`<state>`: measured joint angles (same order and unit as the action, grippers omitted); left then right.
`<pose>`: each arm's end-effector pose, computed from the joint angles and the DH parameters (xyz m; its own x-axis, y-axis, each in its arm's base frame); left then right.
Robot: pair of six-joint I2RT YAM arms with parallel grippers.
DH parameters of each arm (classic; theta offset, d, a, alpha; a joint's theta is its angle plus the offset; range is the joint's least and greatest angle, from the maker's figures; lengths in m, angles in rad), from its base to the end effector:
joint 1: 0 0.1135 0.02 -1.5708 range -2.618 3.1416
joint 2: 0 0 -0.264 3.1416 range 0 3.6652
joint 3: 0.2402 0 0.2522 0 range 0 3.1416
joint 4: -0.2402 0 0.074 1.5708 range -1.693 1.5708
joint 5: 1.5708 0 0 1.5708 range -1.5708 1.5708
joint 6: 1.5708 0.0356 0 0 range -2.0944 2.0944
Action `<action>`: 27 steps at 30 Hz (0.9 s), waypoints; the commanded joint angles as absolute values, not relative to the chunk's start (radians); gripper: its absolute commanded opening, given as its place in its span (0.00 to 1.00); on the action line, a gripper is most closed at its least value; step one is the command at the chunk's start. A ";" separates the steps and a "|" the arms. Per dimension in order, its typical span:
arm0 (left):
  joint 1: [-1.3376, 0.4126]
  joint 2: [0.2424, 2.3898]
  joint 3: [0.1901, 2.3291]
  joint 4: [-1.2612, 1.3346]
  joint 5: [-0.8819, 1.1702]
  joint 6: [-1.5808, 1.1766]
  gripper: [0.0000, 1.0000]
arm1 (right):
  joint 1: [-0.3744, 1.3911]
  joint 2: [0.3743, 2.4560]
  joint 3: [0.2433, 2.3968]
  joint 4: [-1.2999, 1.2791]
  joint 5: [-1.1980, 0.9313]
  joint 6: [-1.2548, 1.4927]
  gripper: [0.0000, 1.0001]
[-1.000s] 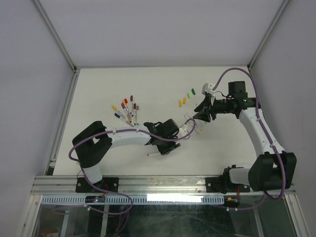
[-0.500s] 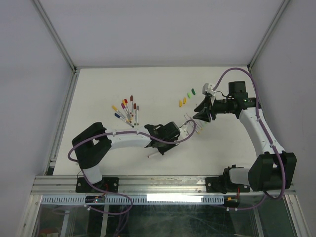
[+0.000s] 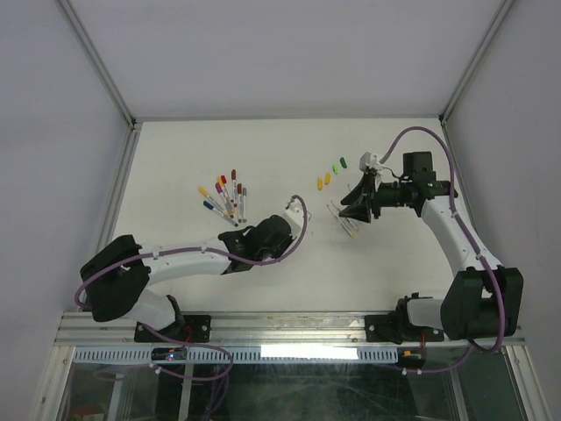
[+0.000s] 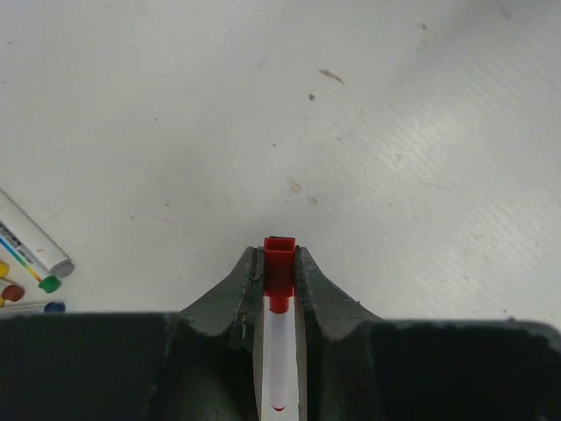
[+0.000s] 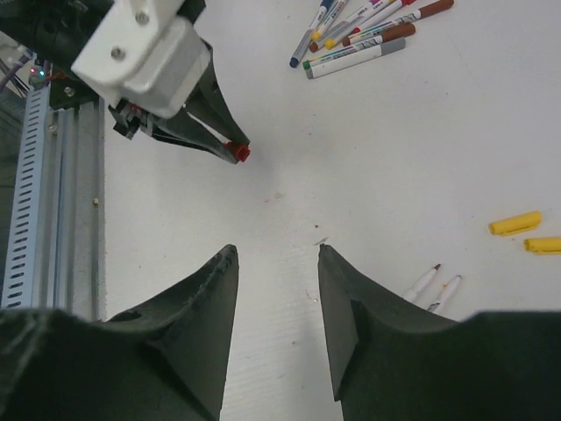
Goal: Open the pen caps
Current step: Pick up the pen from the center of the board.
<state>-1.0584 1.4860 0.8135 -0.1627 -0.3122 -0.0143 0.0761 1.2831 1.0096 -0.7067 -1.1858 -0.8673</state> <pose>0.1561 -0.2553 0.1909 -0.3739 0.6369 -0.6742 0.7231 0.6554 0.2181 0.2426 0.0516 0.2857 -0.1216 -0.2965 -0.9473 -0.9829 0.1687 0.0733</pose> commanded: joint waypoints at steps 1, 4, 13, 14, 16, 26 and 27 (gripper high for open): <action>-1.024 1.381 0.731 0.133 -0.406 -0.159 0.00 | 0.076 1.250 0.970 -0.542 -1.272 -0.729 0.44; -1.010 1.347 0.668 0.260 -0.430 -0.258 0.00 | 0.095 1.251 0.927 -0.430 -1.292 -0.632 0.44; -0.955 1.257 0.422 0.686 -0.403 -0.563 0.00 | 0.242 1.289 0.823 -0.148 -1.197 -0.411 0.46; -0.952 1.249 0.392 0.732 -0.412 -0.590 0.00 | 0.253 1.297 0.820 -0.138 -1.189 -0.400 0.46; -0.949 1.241 0.340 0.817 -0.431 -0.643 0.00 | 0.274 1.308 0.813 -0.107 -1.170 -0.375 0.47; -0.948 1.365 0.238 1.175 -0.473 -0.855 0.00 | 0.326 1.335 0.759 0.068 -1.130 -0.217 0.50; -0.949 1.384 0.237 1.198 -0.478 -0.863 0.00 | 0.333 1.339 0.754 0.083 -1.127 -0.203 0.51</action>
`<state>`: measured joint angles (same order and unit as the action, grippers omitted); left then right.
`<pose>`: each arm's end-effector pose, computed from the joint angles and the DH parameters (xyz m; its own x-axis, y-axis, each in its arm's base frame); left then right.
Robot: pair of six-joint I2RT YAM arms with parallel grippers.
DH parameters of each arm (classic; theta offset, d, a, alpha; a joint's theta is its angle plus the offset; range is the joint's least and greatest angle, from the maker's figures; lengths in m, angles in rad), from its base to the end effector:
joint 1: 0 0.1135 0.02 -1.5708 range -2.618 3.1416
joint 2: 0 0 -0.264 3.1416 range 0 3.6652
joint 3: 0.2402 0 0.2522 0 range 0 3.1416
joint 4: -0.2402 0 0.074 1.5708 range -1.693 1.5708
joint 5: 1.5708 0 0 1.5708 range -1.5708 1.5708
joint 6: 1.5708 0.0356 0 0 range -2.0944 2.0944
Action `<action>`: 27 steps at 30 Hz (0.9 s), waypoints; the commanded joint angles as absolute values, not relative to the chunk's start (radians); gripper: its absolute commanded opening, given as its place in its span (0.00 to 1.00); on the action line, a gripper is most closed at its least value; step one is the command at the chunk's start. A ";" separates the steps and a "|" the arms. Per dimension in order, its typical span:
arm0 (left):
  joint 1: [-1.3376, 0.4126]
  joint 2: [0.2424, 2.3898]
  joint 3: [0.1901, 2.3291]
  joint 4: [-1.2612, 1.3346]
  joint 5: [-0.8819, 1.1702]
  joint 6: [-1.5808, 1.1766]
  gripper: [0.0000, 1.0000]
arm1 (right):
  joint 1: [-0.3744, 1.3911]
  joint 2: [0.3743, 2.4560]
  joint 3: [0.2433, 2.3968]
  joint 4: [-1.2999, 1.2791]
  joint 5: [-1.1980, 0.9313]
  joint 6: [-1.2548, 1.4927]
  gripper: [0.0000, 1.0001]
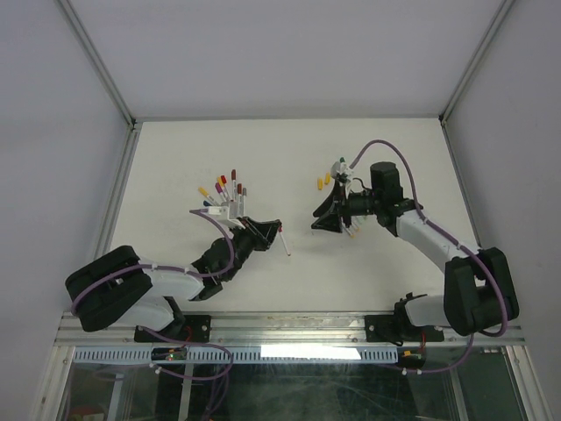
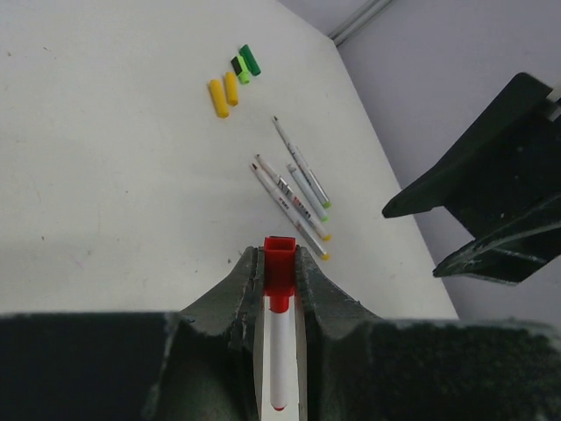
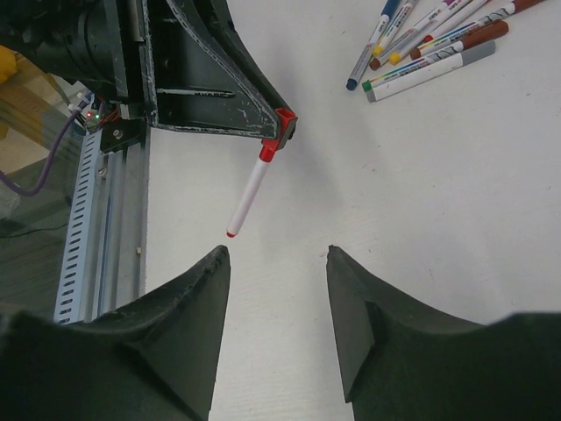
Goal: Open the pen caps
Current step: Pick up the pen from the center of the board.
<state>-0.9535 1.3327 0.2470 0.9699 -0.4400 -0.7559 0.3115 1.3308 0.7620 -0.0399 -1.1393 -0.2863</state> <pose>0.1458 -0.1792 0.1691 -0.3868 -0.5273 -0.7565 0.3128 0.6967 -0.6455 0.2460 0.1132 0.2377 -0.2856 -0.2160 -0.9337 -0.9571 0.1133 0.2666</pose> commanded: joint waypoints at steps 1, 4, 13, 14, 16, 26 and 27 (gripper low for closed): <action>-0.949 1.392 0.237 1.219 -0.484 -0.865 0.00 | 0.339 1.345 0.750 0.098 -1.124 -0.190 0.52; -0.950 1.416 0.241 1.256 -0.520 -0.870 0.00 | 0.361 1.361 0.740 0.141 -1.094 -0.142 0.57; -0.955 1.486 0.296 1.250 -0.582 -0.900 0.00 | 0.440 1.439 0.729 0.274 -1.001 0.053 0.67; -0.955 1.495 0.302 1.255 -0.580 -0.901 0.00 | 0.451 1.449 0.734 0.276 -0.989 0.064 0.68; -0.961 1.510 0.313 1.264 -0.578 -0.900 0.00 | 0.470 1.471 0.746 0.269 -0.955 0.080 0.68; -0.983 1.541 0.336 1.290 -0.598 -0.900 0.00 | 0.542 1.524 0.793 0.198 -0.864 0.067 0.59; -0.984 1.544 0.336 1.292 -0.602 -0.927 0.00 | 0.552 1.524 0.793 0.197 -0.866 0.060 0.57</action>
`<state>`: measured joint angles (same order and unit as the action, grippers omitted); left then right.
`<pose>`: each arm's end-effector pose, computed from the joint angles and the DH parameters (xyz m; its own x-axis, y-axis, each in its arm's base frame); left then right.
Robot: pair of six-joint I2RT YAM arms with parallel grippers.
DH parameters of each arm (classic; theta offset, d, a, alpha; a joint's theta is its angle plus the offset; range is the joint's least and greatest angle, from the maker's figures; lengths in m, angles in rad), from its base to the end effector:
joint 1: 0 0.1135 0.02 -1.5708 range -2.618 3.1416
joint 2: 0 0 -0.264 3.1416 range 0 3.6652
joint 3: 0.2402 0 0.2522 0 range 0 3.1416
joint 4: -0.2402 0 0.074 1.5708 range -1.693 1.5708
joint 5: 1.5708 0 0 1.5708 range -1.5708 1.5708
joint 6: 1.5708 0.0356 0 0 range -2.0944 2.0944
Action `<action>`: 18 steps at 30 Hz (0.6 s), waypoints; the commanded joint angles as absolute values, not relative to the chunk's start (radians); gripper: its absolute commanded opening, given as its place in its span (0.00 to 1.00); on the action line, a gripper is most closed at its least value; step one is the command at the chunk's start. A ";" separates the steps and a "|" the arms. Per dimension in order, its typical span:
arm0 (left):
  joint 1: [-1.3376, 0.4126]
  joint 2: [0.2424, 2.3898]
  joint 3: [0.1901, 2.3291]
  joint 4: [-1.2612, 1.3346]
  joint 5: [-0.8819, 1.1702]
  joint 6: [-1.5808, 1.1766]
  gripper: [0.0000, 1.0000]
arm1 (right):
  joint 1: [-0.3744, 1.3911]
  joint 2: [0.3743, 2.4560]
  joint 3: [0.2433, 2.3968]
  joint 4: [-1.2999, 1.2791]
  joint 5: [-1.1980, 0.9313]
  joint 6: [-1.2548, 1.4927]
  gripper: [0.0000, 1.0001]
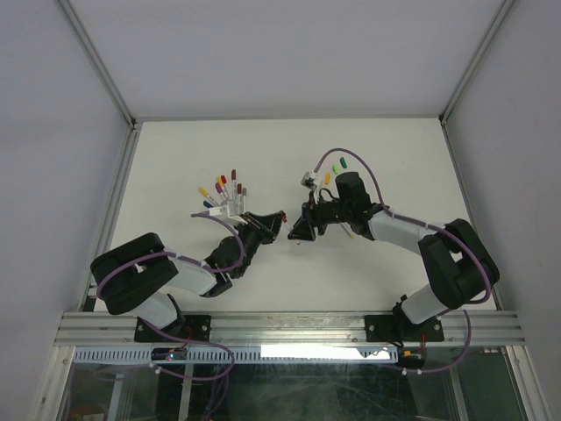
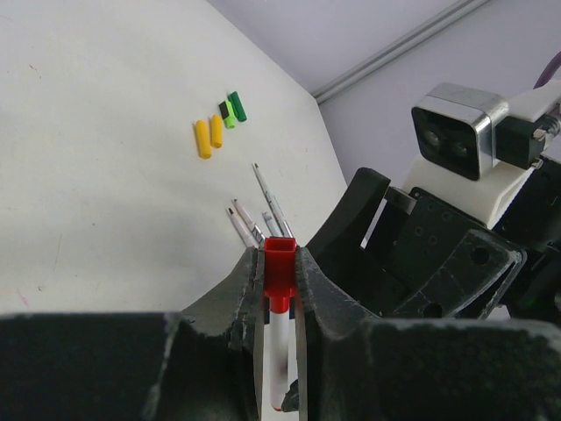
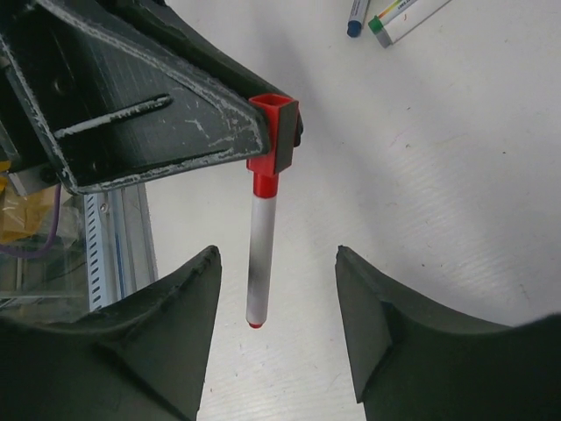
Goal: Open the pen caps
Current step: Pick up the pen from the center of the board.
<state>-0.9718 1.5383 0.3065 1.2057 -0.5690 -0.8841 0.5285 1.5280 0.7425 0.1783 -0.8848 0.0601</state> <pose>0.1587 -0.1985 0.1636 -0.3126 -0.6977 -0.6446 0.2372 0.5998 -0.7642 0.2483 0.1769 0.1914 -0.5440 -0.2736 -0.7932 -0.8370 0.2435 0.4900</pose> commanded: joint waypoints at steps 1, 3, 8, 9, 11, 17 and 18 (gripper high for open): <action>-0.985 1.546 0.335 1.298 -0.604 -0.933 0.00 | 0.560 1.526 0.795 0.193 -0.868 0.056 0.54; -0.985 1.549 0.329 1.312 -0.605 -0.940 0.00 | 0.572 1.530 0.804 0.181 -0.871 0.047 0.46; -0.985 1.546 0.318 1.326 -0.604 -0.954 0.00 | 0.576 1.546 0.830 0.144 -0.884 0.034 0.14; -0.984 1.545 0.315 1.330 -0.604 -0.954 0.00 | 0.577 1.550 0.836 0.137 -0.889 0.033 0.05; -0.985 1.544 0.309 1.339 -0.602 -0.957 0.00 | 0.576 1.554 0.843 0.125 -0.891 0.032 0.00; -0.985 1.537 0.290 1.367 -0.594 -0.959 0.00 | 0.575 1.553 0.854 0.109 -0.896 0.029 0.00; -0.985 1.535 0.287 1.372 -0.592 -0.959 0.02 | 0.573 1.553 0.854 0.109 -0.898 0.028 0.00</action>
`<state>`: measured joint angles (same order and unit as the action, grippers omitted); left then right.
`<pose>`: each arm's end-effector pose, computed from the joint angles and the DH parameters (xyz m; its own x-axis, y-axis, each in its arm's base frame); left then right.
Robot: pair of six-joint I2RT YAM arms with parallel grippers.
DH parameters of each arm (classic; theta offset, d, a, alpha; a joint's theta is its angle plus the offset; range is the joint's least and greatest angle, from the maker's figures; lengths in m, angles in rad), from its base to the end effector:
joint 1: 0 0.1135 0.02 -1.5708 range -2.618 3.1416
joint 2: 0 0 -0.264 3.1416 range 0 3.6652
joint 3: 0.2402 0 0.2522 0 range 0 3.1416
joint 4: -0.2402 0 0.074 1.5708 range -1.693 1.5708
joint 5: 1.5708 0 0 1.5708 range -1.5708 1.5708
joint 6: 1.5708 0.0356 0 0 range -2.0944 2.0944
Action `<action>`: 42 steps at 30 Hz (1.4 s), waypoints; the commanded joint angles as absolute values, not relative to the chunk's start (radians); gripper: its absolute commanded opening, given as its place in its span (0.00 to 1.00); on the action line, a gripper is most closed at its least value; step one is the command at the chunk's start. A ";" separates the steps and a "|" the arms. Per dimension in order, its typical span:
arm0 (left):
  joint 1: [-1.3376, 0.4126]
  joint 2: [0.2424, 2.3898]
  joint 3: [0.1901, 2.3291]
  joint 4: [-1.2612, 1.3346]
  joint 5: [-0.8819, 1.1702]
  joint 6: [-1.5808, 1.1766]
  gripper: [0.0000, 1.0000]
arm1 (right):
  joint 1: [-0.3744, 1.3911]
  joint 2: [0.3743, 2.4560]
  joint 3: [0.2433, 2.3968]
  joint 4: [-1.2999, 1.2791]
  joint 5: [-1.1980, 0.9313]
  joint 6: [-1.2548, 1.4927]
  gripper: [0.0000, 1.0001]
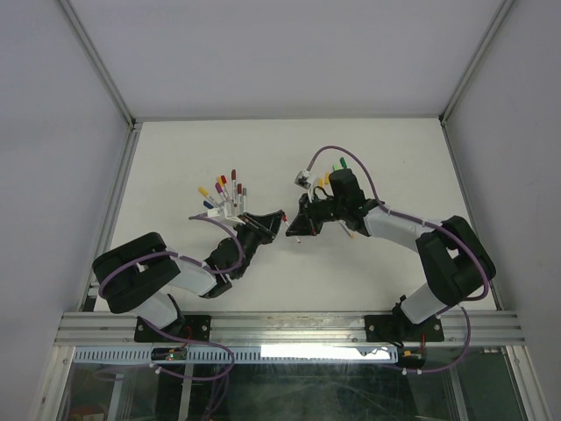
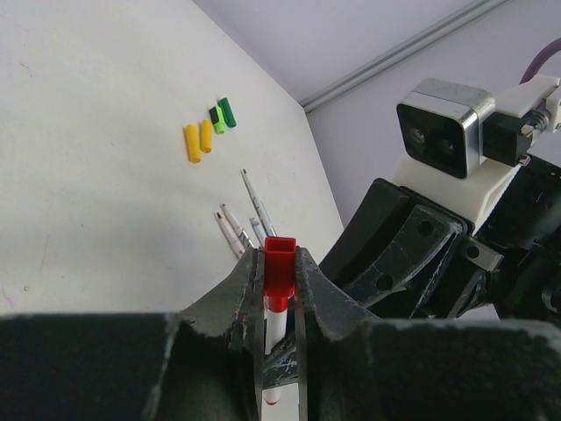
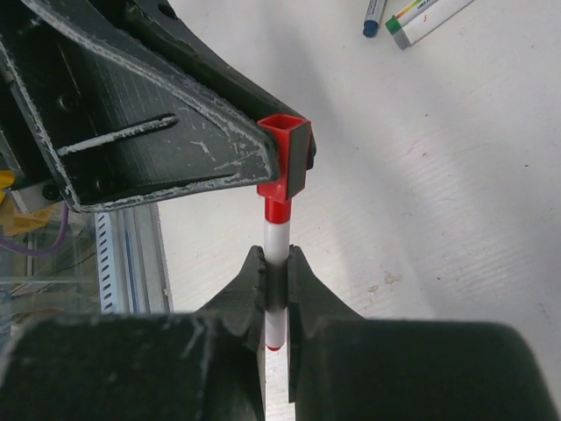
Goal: Open the pen caps
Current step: Pick up the pen from the center of the board, then open the pen cap from the pen.
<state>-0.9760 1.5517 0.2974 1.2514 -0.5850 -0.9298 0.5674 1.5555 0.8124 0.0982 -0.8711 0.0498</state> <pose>0.1574 -0.1976 0.1630 -0.3064 -0.7396 -0.5993 0.2266 0.5548 -0.8005 0.2505 0.1919 0.1977 -0.5492 -0.3120 -0.7753 -0.8354 0.2303 0.4991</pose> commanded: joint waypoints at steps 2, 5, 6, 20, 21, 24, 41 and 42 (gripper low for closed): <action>-0.985 1.532 0.284 1.379 -0.587 -0.955 0.11 | 0.571 1.554 0.856 0.106 -0.902 0.029 0.00; -0.985 1.527 0.276 1.384 -0.577 -0.952 0.26 | 0.565 1.555 0.859 0.099 -0.907 0.028 0.00; -0.985 1.524 0.273 1.386 -0.574 -0.952 0.31 | 0.562 1.555 0.862 0.098 -0.911 0.028 0.00; -0.979 1.346 0.210 1.256 -0.578 -0.857 0.86 | 0.525 1.553 0.907 -0.007 -0.964 -0.050 0.00; -0.977 1.323 0.203 1.237 -0.574 -0.850 0.90 | 0.525 1.551 0.910 -0.016 -0.967 -0.057 0.00; -0.963 1.246 0.179 1.204 -0.551 -0.815 0.99 | 0.525 1.549 0.918 -0.039 -0.975 -0.081 0.00; -0.842 1.069 0.206 0.975 -0.193 -0.720 0.99 | 0.526 1.559 0.956 -0.135 -0.985 -0.160 0.00; -0.837 1.073 0.208 0.969 -0.179 -0.722 0.99 | 0.526 1.560 0.958 -0.137 -0.988 -0.163 0.00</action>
